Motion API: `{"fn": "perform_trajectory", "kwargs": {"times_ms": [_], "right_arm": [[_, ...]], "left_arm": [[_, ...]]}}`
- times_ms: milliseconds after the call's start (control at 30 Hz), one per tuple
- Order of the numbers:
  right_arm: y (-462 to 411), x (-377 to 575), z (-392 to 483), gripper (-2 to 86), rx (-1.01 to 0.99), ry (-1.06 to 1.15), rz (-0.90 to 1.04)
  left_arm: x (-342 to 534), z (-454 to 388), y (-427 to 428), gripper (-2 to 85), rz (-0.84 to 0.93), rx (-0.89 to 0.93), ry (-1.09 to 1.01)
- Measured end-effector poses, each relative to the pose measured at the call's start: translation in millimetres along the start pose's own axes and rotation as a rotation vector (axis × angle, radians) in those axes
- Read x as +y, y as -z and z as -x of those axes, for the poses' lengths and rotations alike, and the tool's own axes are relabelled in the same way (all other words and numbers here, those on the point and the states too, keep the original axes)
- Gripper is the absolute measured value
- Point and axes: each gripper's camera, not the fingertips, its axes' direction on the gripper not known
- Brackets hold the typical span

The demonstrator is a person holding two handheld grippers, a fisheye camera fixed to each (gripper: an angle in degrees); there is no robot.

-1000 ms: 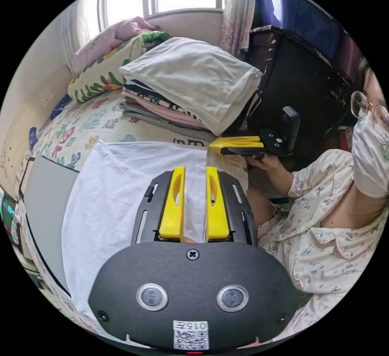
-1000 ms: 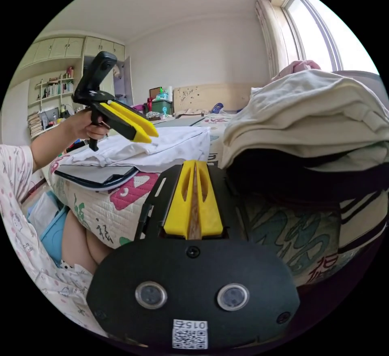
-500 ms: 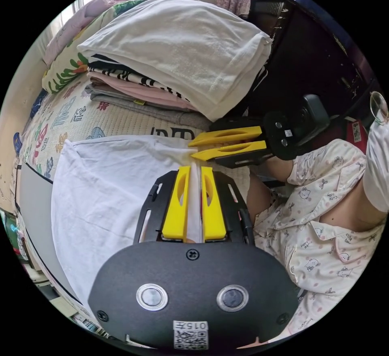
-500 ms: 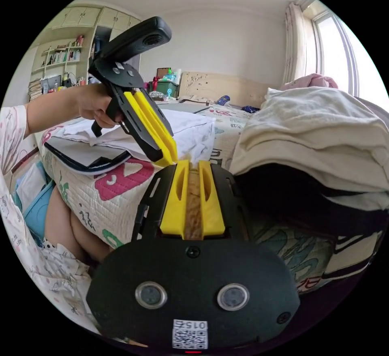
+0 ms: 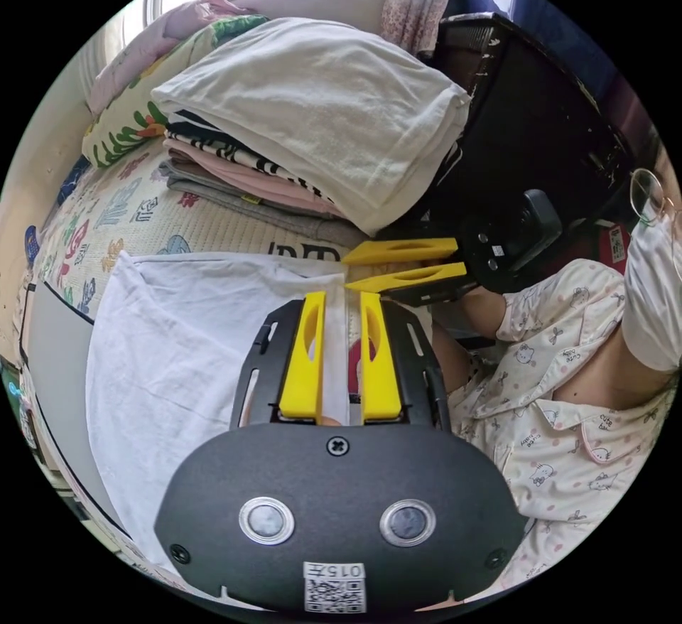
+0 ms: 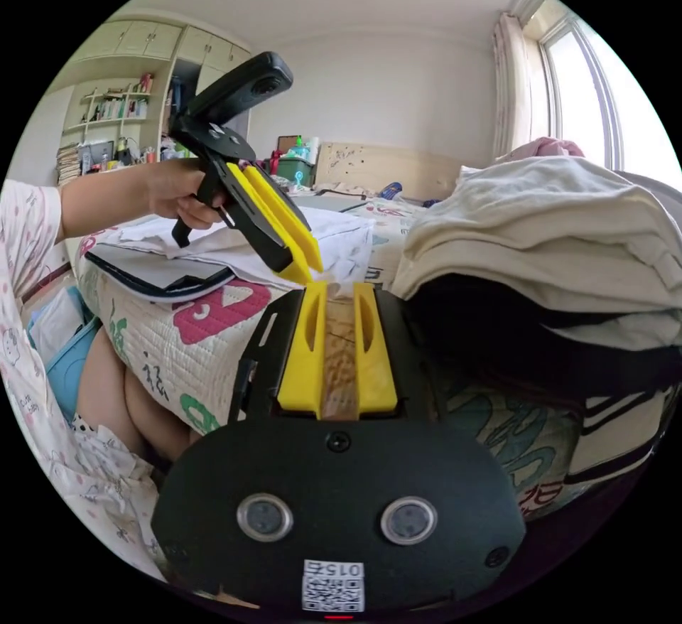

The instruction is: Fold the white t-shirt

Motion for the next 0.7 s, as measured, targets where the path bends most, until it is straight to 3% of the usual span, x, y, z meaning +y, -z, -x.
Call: {"fn": "perform_trajectory", "kwargs": {"times_ms": [400,567,700], "right_arm": [[17.1,-19.0,15.2,0.4,-0.037,-0.042,0.014],[25.2,-21.6,24.7,1.0,-0.057,-0.038,-0.01],[24.4,-25.4,36.6,7.3,-0.092,0.02,0.012]], "left_arm": [[52.1,23.3,-20.2,10.8,0.044,-0.051,-0.073],[70.9,46.0,-21.2,2.8,0.036,-0.068,-0.014],[83.9,60.5,-12.9,-0.1,-0.007,-0.038,0.022]]}}
